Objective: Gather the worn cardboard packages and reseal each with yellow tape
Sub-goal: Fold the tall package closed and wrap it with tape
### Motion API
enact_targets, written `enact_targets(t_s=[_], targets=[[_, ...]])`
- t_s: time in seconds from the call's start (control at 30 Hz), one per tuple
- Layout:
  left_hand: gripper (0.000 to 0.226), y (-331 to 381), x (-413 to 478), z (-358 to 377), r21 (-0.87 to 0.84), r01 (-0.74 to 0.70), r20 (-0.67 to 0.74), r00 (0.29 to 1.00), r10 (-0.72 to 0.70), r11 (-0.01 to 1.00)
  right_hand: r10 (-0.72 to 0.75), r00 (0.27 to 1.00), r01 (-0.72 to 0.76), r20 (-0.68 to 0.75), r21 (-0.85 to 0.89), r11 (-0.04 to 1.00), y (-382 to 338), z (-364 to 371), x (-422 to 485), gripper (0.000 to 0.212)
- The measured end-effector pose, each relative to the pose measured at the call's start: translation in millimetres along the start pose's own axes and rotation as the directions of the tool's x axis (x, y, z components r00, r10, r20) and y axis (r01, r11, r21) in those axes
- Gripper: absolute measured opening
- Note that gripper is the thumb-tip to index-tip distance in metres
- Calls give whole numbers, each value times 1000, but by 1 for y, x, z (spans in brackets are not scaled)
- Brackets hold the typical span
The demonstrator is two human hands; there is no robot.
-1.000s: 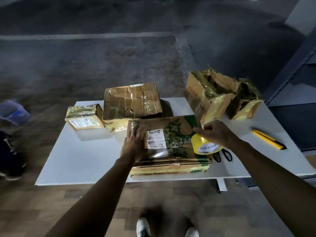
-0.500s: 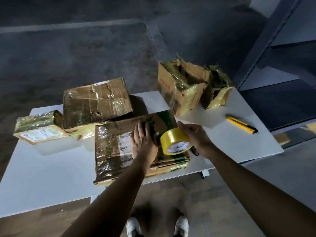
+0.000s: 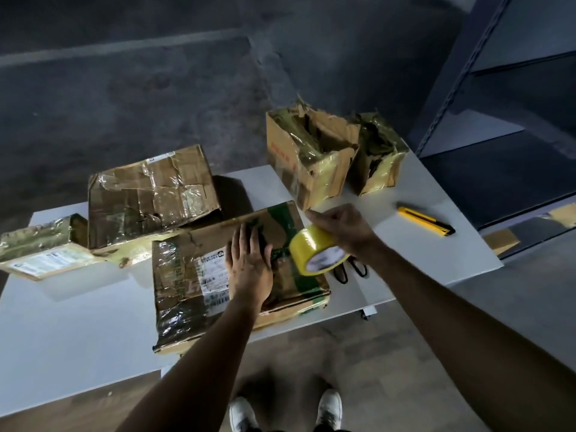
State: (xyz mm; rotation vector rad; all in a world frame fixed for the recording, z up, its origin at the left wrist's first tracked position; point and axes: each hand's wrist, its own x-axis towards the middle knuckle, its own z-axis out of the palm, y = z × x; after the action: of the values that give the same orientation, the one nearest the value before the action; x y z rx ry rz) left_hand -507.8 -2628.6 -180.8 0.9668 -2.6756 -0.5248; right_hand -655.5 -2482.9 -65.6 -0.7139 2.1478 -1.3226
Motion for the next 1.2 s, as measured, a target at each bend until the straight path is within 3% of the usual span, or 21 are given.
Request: enact_targets(t_s=[0.07,0.13,0.3,0.5,0.63,0.73,0.9,0.97,1.07,1.13,1.2], targets=[[58,0,1,1,-9,-9,1,1000,9,1000,-53,998,49,-22,-152,987,10,-22,4,62],[60,0,2,1,-7,-10,16,1000,11,1000,-10,999,0,-43,-230,973,30,-31,0,64],[67,2,1,0,13,-2,36,999,2,1000,133,986,-153,-99,-235,960,73,-23,-7,65],[76,19,-7,-21,39,34,216,975,-42,999,145,989,-140,-5,-285,948,87,-27,-12,57],[94,46,-34,-35,117,-269,429,882,196,956,164,986,-165,-21,-156,974,89,-25,-16,61],[109,60,-40,-27,201,-433,476,827,299,879,178,984,-180,-32,-130,975,86,-24,-17,57],[117,87,-22,-24,370,-404,579,804,133,836,268,963,-270,-37,-80,960,90,-21,-25,54],[111,99,-17,-20,446,-409,604,794,69,796,263,964,-262,-41,24,965,96,-20,-29,47],[73,108,-13,-16,439,-390,551,829,100,809,298,953,-283,-62,177,943,100,-23,-35,49],[77,104,-10,-19,401,-406,538,830,148,821,320,944,-292,-78,252,923,101,-27,-38,60],[96,96,-3,-22,369,-435,532,823,197,821,334,940,-297,-74,308,904,95,-31,-39,62]])
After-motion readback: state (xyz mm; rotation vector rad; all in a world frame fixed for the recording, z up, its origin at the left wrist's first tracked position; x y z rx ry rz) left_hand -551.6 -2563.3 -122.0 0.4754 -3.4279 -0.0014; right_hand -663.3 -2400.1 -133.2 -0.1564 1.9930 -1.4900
